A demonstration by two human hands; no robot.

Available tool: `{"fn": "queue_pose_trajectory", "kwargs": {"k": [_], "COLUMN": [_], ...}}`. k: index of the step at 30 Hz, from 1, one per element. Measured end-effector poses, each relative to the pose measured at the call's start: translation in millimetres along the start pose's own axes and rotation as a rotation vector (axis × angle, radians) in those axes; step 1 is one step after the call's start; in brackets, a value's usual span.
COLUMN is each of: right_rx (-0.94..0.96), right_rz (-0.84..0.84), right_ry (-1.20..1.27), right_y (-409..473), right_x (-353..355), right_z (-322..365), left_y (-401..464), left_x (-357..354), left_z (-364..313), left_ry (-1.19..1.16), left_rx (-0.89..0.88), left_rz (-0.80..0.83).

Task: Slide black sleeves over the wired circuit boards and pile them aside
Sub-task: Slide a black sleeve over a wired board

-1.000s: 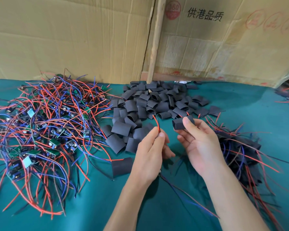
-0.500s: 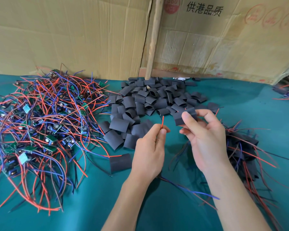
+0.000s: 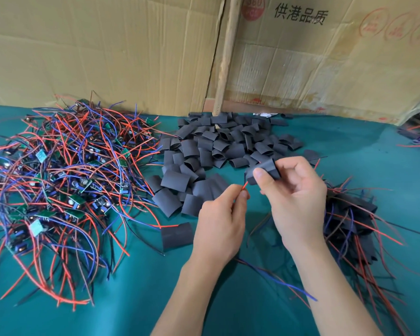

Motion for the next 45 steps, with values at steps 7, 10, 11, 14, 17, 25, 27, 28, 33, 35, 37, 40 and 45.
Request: {"fn": "queue_pose_trajectory", "kwargs": {"k": [7, 10, 11, 14, 17, 25, 27, 28, 33, 35, 37, 40, 45], "right_rx": [-0.041, -0.048, -0.054, -0.063, -0.072, -0.081, -0.156, -0.198, -0.292, -0.302, -0.292, -0.289, -0.348], "right_rz": [0.012, 0.065, 0.067, 0.059, 0.042, 0.187, 0.223, 0.242, 0.353, 0.338, 0.272, 0.088, -0.166], "right_ry": [0.014, -0.018, -0.019, -0.023, 0.02, -0.139, -0.056, 0.001, 0.045, 0.052, 0.055, 0.103, 0.351], "right_y": [1, 5, 6, 7, 7, 3, 4, 3, -3, -3, -2, 2, 12], "right_x": [2, 8, 9, 12, 11, 8, 8, 7, -2, -2, 1, 9, 24], "right_z": [0, 3, 3, 1, 1, -4, -6, -6, -12, -11, -11, -13, -10], "left_y": [0, -1, -1, -1, -1, -1, -2, -2, -3, -3, -3, -1, 3], "left_x": [2, 3, 3, 3, 2, 3, 3, 4, 9, 10, 9, 7, 7], "left_z": [-4, -5, -6, -6, -6, -5, -5, -5, -4, -4, -4, -3, -1], "left_ry": [0.133, 0.184, 0.192, 0.2, 0.182, 0.154, 0.102, 0.078, -0.027, -0.056, -0.105, -0.166, -0.309], "left_rx": [-0.051, -0.053, -0.053, -0.046, -0.029, -0.036, -0.011, 0.015, 0.068, 0.074, 0.077, 0.093, 0.157], "left_rz": [0.013, 0.035, 0.036, 0.038, 0.037, 0.029, 0.053, 0.066, 0.084, 0.1, 0.119, 0.138, 0.12]}}
Point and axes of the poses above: each hand's wrist, its own y-axis towards the middle knuckle, its own x-axis out of the back of the hand, z = x × y, the point moved 1 cm from there along y, towards the middle knuckle, and after that the axes turned 3 degrees about x, right-handed, at the moved point
